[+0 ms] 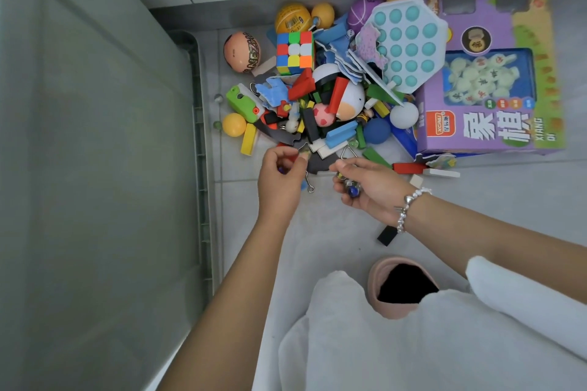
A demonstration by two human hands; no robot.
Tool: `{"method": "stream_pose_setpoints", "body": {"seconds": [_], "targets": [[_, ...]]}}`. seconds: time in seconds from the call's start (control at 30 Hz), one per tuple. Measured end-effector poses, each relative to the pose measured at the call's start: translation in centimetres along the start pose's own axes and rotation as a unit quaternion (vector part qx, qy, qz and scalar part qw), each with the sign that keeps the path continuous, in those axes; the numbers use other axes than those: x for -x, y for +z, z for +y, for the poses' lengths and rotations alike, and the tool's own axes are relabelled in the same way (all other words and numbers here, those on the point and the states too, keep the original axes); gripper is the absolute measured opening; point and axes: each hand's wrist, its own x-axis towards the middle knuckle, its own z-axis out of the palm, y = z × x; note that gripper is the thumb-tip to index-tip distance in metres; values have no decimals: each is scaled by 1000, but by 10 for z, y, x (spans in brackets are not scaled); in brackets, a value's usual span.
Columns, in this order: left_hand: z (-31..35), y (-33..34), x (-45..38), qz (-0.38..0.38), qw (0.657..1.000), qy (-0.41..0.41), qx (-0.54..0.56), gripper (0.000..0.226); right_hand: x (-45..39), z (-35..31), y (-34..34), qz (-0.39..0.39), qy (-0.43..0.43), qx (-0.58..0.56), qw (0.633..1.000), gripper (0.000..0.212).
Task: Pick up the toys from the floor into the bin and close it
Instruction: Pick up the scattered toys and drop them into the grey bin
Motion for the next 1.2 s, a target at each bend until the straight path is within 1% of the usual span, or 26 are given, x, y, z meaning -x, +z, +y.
{"method": "stream_pose_setpoints", "body": {"seconds": [0.1, 0.17, 0.23, 0.33, 0.43, 0.5, 0.57, 0.63, 0.7, 0.8, 0.87, 0.93, 1.0, 1.03, 1.1, 1.17, 1.2], "targets": [[-4, 3, -5, 24, 989, 85, -120, 11, 0, 0, -2, 0, 1, 2, 1000, 12], [-5, 5, -8, 43, 979, 118, -162, 16, -1, 0, -2, 0, 2, 2, 1000, 12], [-6, 7, -11, 54, 972, 135, -185, 20, -1, 0, -3, 0, 2, -2, 1000, 12], [-7, 10, -13, 44, 964, 139, -220, 24, 0, -1, -5, 1, 2, -3, 1000, 13], [-7, 10, -13, 33, 961, 143, -234, 22, -1, -1, -7, 3, 3, -3, 1000, 13], [-8, 5, -11, 49, 975, 125, -175, 15, -1, -1, -8, 3, 4, -3, 1000, 13], [-6, -2, -6, 53, 994, 68, -68, 14, -1, -1, -8, 3, 5, -6, 1000, 13], [-3, -7, 3, 38, 999, 8, -11, 13, -1, 0, -9, 4, 6, -10, 1000, 13], [1, -7, 11, 14, 997, -44, 56, 6, -1, 0, -9, 3, 5, -13, 1000, 13], [10, -6, 18, -12, 975, -127, 184, 20, 0, 1, -6, -2, 4, -11, 1000, 12], [13, -4, 19, -7, 965, -160, 209, 20, 0, 2, -6, -3, 4, -7, 1000, 12], [10, -3, 14, 22, 977, -155, 148, 15, 0, 2, -6, -2, 5, -4, 1000, 12], [4, -2, 8, 67, 990, -116, 46, 16, 1, 2, -8, 1, 6, -2, 1000, 12], [0, -2, 4, 92, 991, -95, 4, 19, 1, 1, -9, 2, 7, -2, 1000, 13], [-3, -2, 1, 127, 988, -58, -60, 32, 2, 1, -10, 5, 7, -2, 1000, 13], [-2, -1, -1, 126, 986, -23, -105, 43, 2, 0, -11, 9, 9, 0, 1000, 13], [-1, 0, -1, 120, 985, -5, -126, 45, 2, 0, -11, 10, 10, 1, 1000, 13]]}}
